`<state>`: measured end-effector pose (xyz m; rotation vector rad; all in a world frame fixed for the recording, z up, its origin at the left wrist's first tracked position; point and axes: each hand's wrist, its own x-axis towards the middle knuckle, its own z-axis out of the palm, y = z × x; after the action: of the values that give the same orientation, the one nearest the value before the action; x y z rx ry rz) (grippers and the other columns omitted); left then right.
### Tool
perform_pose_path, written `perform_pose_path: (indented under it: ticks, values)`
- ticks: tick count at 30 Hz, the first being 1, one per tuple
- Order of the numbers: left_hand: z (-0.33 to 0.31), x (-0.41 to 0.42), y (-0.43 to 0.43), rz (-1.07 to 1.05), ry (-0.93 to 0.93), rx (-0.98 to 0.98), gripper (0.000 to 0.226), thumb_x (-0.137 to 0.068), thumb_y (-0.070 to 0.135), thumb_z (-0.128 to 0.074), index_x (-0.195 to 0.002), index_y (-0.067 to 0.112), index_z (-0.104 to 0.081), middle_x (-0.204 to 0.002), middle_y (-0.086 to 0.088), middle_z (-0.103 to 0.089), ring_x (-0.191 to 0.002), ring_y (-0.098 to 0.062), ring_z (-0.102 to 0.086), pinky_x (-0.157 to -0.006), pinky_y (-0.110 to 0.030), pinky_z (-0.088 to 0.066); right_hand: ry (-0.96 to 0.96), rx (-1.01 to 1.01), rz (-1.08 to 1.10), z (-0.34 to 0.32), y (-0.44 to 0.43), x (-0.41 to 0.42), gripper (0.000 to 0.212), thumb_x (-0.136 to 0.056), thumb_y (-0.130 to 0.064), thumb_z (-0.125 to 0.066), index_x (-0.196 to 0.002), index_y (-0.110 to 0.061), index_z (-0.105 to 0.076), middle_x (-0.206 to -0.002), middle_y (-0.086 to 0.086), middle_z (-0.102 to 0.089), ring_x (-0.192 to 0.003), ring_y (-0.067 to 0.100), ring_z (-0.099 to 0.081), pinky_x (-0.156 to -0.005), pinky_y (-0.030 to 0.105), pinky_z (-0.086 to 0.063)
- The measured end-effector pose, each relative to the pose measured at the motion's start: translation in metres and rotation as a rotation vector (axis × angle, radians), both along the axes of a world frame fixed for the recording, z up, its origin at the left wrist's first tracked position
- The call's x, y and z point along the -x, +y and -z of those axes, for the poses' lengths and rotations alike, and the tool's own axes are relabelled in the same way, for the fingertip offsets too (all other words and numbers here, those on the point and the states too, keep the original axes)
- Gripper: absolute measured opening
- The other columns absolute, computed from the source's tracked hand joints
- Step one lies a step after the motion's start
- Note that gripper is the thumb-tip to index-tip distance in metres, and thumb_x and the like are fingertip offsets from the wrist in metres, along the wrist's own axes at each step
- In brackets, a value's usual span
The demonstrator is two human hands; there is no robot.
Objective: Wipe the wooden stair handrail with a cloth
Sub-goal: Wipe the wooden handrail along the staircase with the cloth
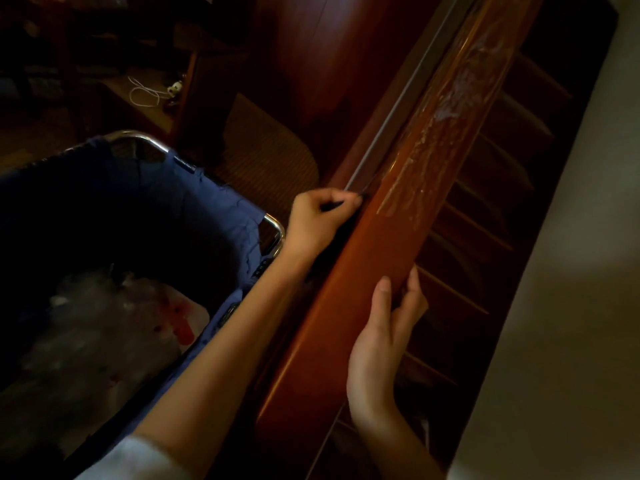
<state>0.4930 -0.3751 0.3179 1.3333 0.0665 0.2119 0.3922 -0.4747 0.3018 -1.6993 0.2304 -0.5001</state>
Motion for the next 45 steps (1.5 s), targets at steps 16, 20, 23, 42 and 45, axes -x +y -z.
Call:
perform_pose_path:
  ticks: [16,20,23,42,45]
  values:
    - [0.022,0.05,0.018,0.065,0.089,-0.12,0.015,-0.092,0.01,-0.062,-0.096,-0.001,-0.071,-0.092,-0.011,-0.075,-0.085,-0.02,-0.072,-0.076,-0.027,-0.058,-0.045,-0.009,-0.05,0.006,-0.008,-0.003,0.044,-0.101,-0.034,-0.043,-0.144,-0.035,-0.038,-0.136,-0.019,-0.039,-0.124,-0.004,-0.047,-0.098,0.021,-0.046]
    - [0.029,0.073,0.022,0.076,0.168,-0.083,0.013,-0.092,0.015,-0.061,-0.093,0.007,-0.072,-0.084,-0.005,-0.075,-0.076,-0.017,-0.073,-0.064,-0.02,-0.056,-0.066,-0.033,-0.038,0.011,-0.008,-0.004,0.043,-0.102,-0.029,-0.044,-0.145,-0.031,-0.038,-0.132,-0.021,-0.039,-0.116,-0.014,-0.047,-0.086,0.004,-0.043]
    - [-0.007,0.022,0.0,-0.034,0.068,-0.128,0.014,-0.094,0.01,-0.06,-0.098,0.002,-0.071,-0.09,-0.008,-0.073,-0.082,-0.017,-0.07,-0.077,-0.024,-0.056,-0.087,-0.044,-0.038,0.009,-0.008,-0.004,0.044,-0.102,-0.027,-0.044,-0.145,-0.03,-0.038,-0.13,-0.025,-0.037,-0.113,-0.02,-0.045,-0.083,0.001,-0.042]
    - [-0.022,0.086,0.012,-0.201,0.123,-0.078,0.014,-0.094,0.018,-0.06,-0.093,0.012,-0.073,-0.091,-0.008,-0.073,-0.085,-0.018,-0.07,-0.081,-0.032,-0.058,-0.082,-0.098,-0.134,0.005,-0.017,0.001,0.044,-0.1,-0.023,-0.05,-0.144,-0.026,-0.041,-0.145,0.003,-0.033,-0.133,0.019,-0.041,-0.105,0.049,-0.044]
    - [-0.057,0.105,0.009,-0.157,0.034,0.088,0.014,-0.085,0.028,-0.063,-0.085,0.02,-0.075,-0.088,-0.005,-0.074,-0.08,-0.015,-0.071,-0.07,-0.025,-0.059,-0.201,-0.103,-0.16,-0.005,-0.024,0.008,0.039,-0.1,-0.026,-0.052,-0.14,-0.027,-0.049,-0.138,-0.009,-0.041,-0.129,0.011,-0.044,-0.104,0.043,-0.046]
